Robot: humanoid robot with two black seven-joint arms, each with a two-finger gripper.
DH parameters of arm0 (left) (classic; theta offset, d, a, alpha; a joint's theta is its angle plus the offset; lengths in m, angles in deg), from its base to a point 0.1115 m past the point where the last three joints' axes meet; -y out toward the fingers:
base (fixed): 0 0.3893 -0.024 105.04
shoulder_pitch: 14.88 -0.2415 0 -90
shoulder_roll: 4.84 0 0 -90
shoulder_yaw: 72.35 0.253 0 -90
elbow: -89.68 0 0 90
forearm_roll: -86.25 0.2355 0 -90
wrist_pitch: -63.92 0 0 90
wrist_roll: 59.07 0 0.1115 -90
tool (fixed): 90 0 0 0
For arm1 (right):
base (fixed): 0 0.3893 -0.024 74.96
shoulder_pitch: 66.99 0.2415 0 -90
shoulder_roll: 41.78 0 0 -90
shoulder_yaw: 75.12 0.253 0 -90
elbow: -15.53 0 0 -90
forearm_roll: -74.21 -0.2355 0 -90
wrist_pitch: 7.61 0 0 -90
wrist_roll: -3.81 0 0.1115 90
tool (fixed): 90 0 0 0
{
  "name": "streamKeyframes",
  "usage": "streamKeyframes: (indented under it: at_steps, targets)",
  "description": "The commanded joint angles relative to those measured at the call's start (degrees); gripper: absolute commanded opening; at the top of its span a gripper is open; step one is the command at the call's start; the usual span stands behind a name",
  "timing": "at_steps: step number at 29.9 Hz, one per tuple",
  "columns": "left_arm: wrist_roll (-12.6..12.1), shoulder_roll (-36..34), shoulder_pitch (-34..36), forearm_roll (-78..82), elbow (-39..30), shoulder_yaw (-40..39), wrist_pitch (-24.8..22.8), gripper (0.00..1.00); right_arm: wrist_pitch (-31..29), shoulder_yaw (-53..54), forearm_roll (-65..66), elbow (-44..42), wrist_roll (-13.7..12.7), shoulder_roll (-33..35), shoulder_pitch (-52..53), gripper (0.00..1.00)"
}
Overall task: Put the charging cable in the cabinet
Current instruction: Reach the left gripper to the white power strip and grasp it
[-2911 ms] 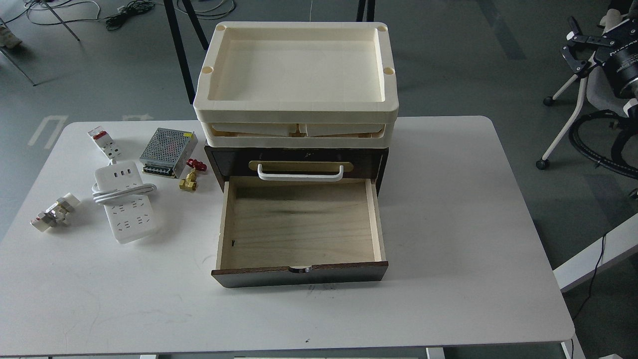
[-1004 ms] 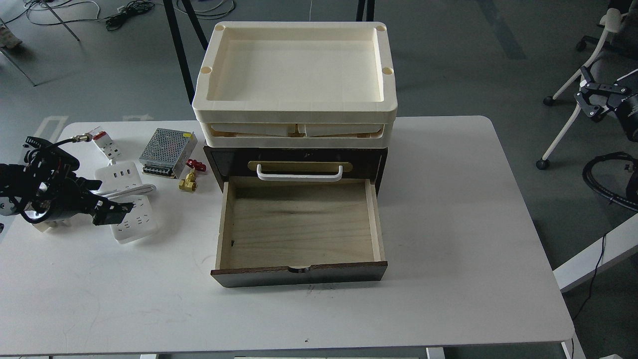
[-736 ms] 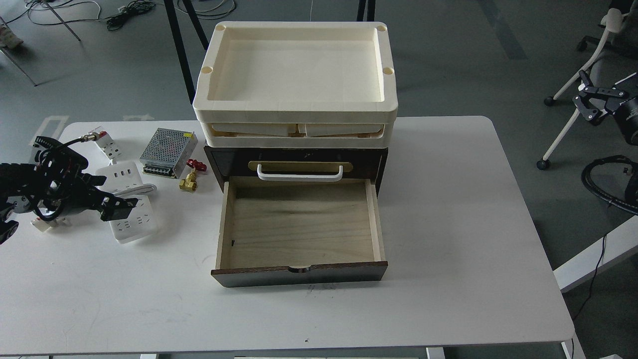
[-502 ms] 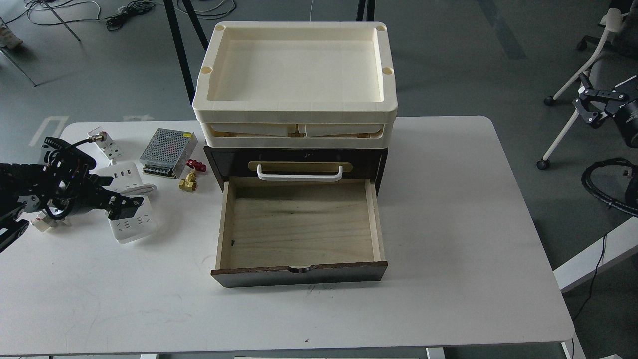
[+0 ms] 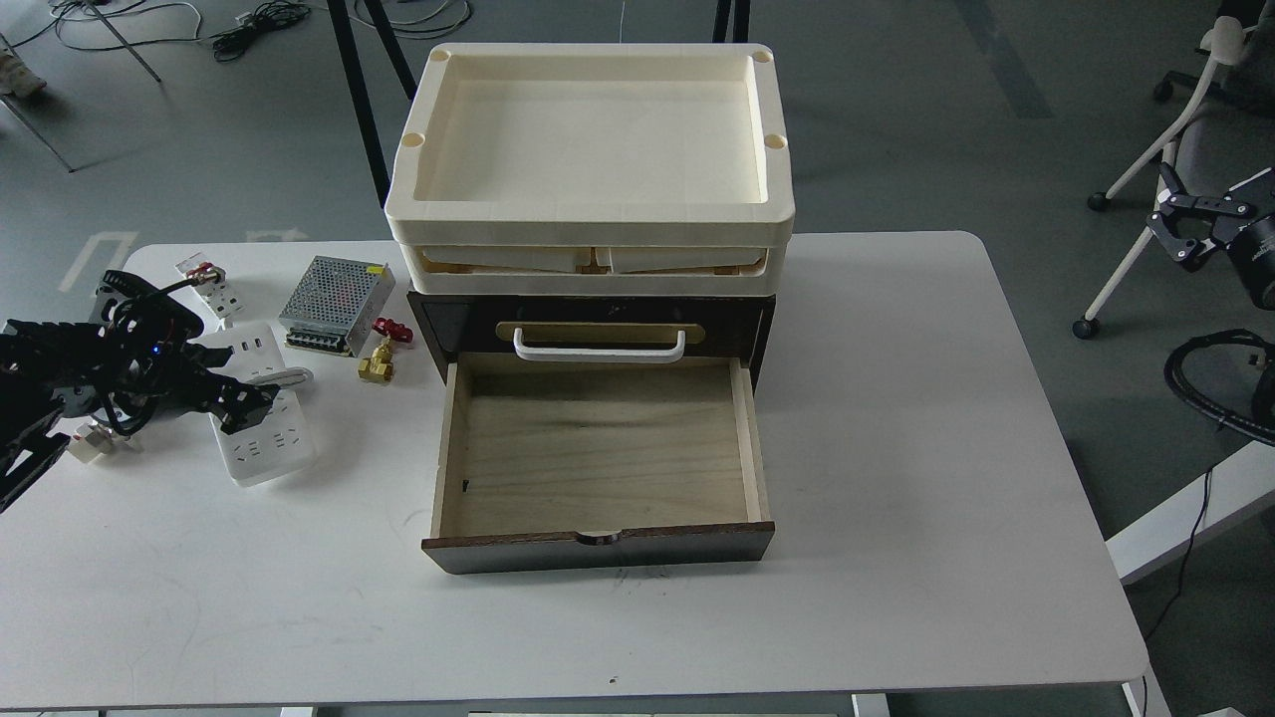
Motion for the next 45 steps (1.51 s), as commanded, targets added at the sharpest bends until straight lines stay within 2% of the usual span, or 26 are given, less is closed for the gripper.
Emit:
streamKeyframes:
  at_steps: [1, 27, 34, 37, 40, 45]
  targets:
    - [0.0, 1.3, 0.0, -0.3, 2.8, 1.2, 0.7, 0.69, 0.0, 0.0, 0.0, 0.0, 0.0, 0.0, 0.0, 1.0]
    - [0.0, 1.7, -0.6, -2.1, 2.9, 2.7, 3.0, 0.57, 0.0, 0.0, -0.1, 0.0, 0.1, 0.0, -1.2, 1.0]
    - [0.0, 1.7, -0.6, -2.2, 2.9, 5.2, 3.0, 0.5, 0.0, 0.0, -0.1, 0.0, 0.1, 0.0, -1.3, 1.0]
    - [0.0, 1.7, -0.6, -2.1, 2.9, 5.2, 2.9, 0.37, 0.0, 0.0, -0.1, 0.0, 0.1, 0.0, -1.3, 1.0]
    - [0.0, 1.7, -0.6, -2.1, 2.9, 5.2, 2.8, 0.11, 0.0, 0.0, -0.1, 0.0, 0.1, 0.0, -1.3, 1.0]
    - [0.0, 1.7, -0.4, -2.1, 2.8, 5.2, 2.9, 0.0, 0.0, 0.0, -0.1, 0.0, 0.1, 0.0, -1.3, 1.0]
